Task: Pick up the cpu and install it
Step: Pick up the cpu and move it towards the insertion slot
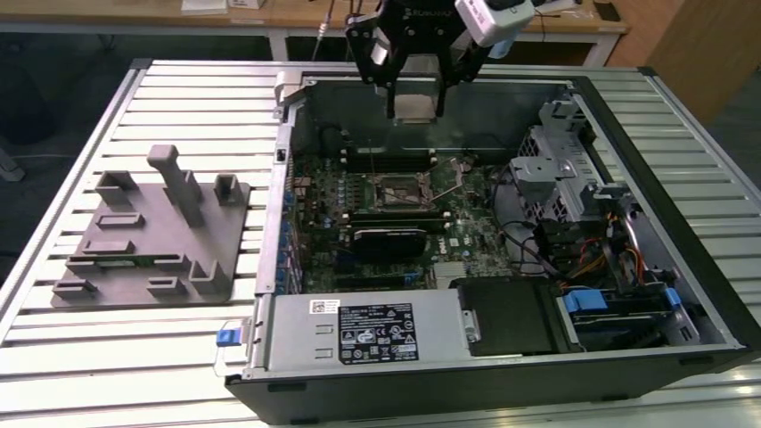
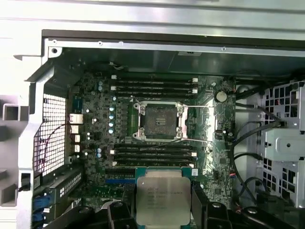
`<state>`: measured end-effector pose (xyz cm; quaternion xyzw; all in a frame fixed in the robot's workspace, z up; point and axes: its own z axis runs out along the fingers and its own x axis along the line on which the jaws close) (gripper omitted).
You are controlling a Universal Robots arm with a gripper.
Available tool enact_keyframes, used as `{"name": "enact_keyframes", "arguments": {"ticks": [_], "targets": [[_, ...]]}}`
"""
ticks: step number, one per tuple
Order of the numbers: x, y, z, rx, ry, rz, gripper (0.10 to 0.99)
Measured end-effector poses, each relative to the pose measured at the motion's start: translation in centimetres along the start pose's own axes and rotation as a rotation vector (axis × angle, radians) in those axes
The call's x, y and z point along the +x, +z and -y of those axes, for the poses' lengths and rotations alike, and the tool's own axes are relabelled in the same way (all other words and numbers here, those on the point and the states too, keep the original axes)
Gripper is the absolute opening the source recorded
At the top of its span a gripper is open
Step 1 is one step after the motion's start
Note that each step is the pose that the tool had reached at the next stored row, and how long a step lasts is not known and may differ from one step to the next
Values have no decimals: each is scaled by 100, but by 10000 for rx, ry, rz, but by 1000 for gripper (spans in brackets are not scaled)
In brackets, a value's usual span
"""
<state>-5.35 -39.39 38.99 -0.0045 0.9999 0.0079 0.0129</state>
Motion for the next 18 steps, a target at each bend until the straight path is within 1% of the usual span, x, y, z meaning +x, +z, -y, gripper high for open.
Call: {"name": "enact_keyframes", "arguments": {"ticks": [3,18], "targets": [[0,31,1,1,0,0,545],[-3,301,5,14,0,-11,545]]}}
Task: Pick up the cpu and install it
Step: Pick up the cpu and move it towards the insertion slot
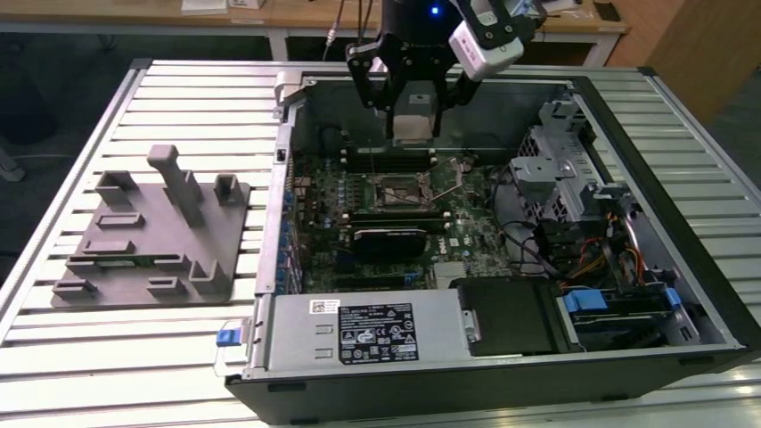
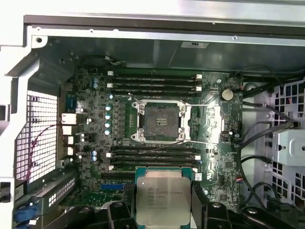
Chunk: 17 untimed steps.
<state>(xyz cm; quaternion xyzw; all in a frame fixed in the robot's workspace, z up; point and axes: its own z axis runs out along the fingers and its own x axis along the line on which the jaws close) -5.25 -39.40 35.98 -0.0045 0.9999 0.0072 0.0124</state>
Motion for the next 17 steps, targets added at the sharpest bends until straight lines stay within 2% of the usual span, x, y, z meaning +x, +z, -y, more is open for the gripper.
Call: {"name": "enact_keyframes", "arguments": {"ticks": [7,17], "targets": [[3,126,2,2,0,1,545],[4,238,3,19,-1,0,545]]}}
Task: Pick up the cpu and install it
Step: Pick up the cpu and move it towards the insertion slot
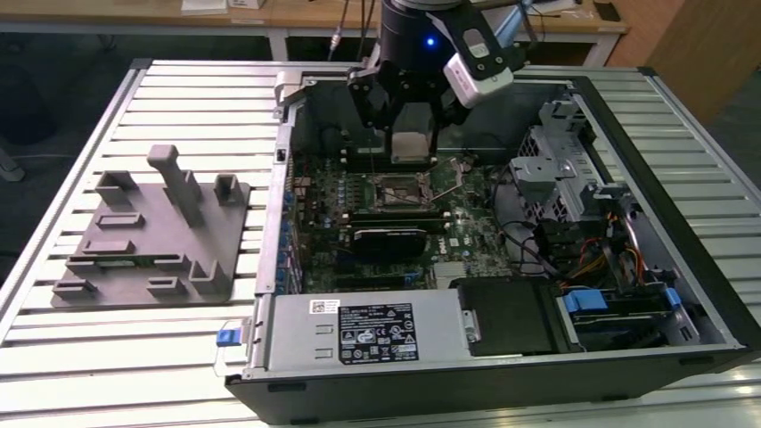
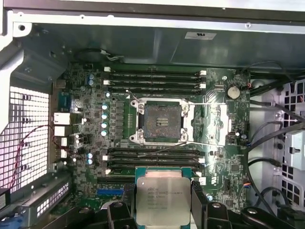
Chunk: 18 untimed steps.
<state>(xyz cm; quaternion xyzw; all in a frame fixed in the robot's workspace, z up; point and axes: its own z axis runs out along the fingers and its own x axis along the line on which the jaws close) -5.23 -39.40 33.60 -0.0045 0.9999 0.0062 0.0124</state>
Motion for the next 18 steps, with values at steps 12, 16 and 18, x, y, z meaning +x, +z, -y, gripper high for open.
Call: {"name": "enact_keyframes", "arguments": {"ticks": [12,16,18], "targets": [[5,197,2,32,-1,0,545],[6,265,3,48,-2,0,545],[8,300,2,53,-1,-1,545]]}}
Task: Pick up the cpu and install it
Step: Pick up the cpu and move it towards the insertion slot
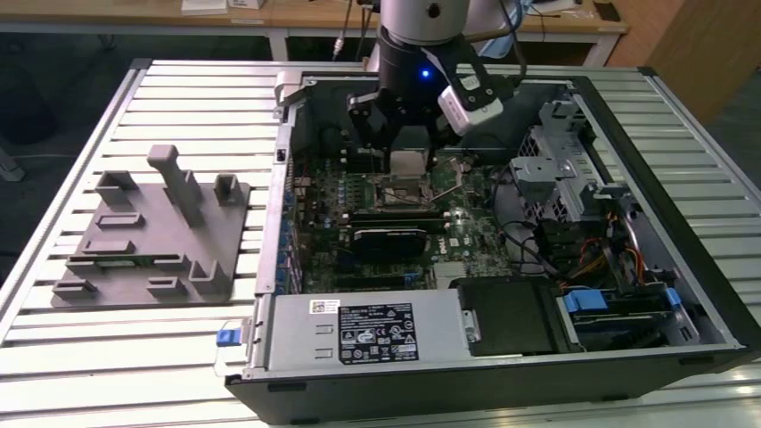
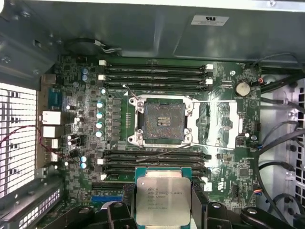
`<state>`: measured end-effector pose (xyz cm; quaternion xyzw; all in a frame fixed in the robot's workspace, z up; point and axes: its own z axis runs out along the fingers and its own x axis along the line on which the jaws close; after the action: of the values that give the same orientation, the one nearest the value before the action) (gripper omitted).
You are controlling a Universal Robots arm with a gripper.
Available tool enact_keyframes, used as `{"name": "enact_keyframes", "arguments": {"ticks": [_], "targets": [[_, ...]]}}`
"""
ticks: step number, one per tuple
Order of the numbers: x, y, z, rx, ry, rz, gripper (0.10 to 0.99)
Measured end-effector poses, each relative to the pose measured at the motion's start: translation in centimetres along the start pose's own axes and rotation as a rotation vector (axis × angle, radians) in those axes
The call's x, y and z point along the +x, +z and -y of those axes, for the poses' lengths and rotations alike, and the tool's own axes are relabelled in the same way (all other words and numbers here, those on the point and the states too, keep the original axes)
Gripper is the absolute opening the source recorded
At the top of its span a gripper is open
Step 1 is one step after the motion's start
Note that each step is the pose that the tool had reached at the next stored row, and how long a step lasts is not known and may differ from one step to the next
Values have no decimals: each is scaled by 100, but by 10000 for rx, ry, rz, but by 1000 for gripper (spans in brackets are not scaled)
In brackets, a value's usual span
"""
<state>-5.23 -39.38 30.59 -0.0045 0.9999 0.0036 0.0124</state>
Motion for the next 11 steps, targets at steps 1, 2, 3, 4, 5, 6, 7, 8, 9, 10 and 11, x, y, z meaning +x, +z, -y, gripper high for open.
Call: {"name": "enact_keyframes", "arguments": {"ticks": [1,2,3,4,5,6,7,8,9,10,11], "targets": [[0,18,-3,1,0,0,545],[0,35,-6,0,0,1,545],[0,50,-11,2,0,0,545],[-1,67,-16,3,0,0,545],[-2,81,-20,3,-1,0,545],[-3,96,-25,3,0,1,545],[-3,110,-30,5,0,0,545],[-4,125,-34,6,-1,0,545],[-6,139,-38,7,-1,0,545],[-7,152,-42,10,-1,0,545],[-8,167,-47,11,-1,0,545]]}}
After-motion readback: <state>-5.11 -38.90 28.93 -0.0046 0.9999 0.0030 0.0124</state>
